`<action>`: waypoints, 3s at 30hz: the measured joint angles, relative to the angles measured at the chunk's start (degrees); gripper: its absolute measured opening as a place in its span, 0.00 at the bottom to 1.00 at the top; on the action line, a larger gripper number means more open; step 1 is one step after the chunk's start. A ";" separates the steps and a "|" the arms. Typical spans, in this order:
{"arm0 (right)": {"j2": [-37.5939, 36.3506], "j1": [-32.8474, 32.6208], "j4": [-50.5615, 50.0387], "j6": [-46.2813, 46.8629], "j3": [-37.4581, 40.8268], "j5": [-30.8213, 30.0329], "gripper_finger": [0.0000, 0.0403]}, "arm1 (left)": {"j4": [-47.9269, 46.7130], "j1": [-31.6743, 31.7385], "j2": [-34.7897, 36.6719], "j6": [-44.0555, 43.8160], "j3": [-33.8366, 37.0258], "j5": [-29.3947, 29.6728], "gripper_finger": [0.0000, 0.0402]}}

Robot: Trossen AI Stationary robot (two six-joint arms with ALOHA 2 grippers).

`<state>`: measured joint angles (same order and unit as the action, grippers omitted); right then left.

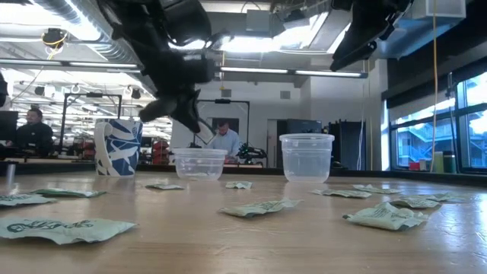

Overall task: Pick and place items into bin
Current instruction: Put the green truvia packet into the left transparent bin, then put the white stevia packet into the right transparent bin

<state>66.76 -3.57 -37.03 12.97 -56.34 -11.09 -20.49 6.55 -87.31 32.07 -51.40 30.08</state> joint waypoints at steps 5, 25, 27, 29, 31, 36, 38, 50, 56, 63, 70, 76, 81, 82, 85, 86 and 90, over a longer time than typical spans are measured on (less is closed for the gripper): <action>0.00 0.00 -0.01 -0.02 0.00 0.02 0.51 | 0.31 -1.81 -4.03 4.51 0.00 3.42 0.04; 0.00 0.02 -0.49 1.21 0.00 0.44 0.51 | 3.96 -2.09 -5.62 1.34 0.02 8.86 0.22; 0.00 0.02 -2.07 3.07 0.00 2.96 0.51 | 3.99 -1.31 -3.23 -1.43 0.02 5.06 0.22; 0.00 0.02 -3.66 3.12 0.19 6.23 0.51 | 3.97 0.45 -0.10 -4.62 0.02 -0.25 0.22; 0.00 -0.04 -3.01 2.27 1.46 7.17 0.51 | 4.12 2.69 3.36 -7.19 0.02 -7.31 0.22; 0.04 -0.02 2.79 0.20 7.48 7.27 0.51 | 8.46 8.81 10.14 -10.62 0.37 -28.93 0.22; 0.09 -0.04 5.69 0.26 10.26 7.29 0.51 | 12.69 10.90 11.71 -13.51 0.42 -35.12 0.22; 0.33 -0.04 21.90 0.29 23.61 7.26 0.51 | 25.89 17.82 14.07 -21.06 0.44 -57.05 0.20; 1.09 -0.05 28.22 3.32 29.51 5.28 0.51 | 35.38 21.89 14.07 -26.20 5.93 -57.18 0.17; 3.25 -0.04 31.09 2.24 31.82 4.57 0.45 | 53.60 25.49 15.14 -32.30 16.92 -58.60 0.15; 10.09 0.07 36.76 -0.02 32.39 4.52 0.36 | 56.52 25.54 16.80 -31.95 19.14 -58.70 0.15; 15.78 0.07 40.73 0.80 32.24 4.19 0.31 | 56.21 25.39 17.59 -31.97 19.21 -58.70 0.15; 16.65 0.07 40.93 2.53 32.17 4.02 0.23 | 56.28 25.37 17.62 -31.93 19.21 -58.70 0.15; 16.65 0.09 40.92 2.59 32.17 4.02 0.21 | 56.30 25.37 17.62 -31.93 19.21 -58.70 0.15; 16.70 0.09 40.88 2.64 32.18 4.02 0.15 | 56.28 25.37 17.62 -31.84 19.21 -58.70 0.15; 16.70 0.09 40.87 2.65 32.17 4.02 0.14 | 56.27 25.37 17.62 -31.86 19.21 -58.70 0.15; 15.92 0.09 40.73 3.27 32.21 4.19 0.04 | 56.26 25.37 17.62 -31.79 19.21 -58.70 0.15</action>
<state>82.68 -3.49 3.70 16.24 -24.12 -6.90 35.77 31.92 -69.69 0.28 -32.18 -28.62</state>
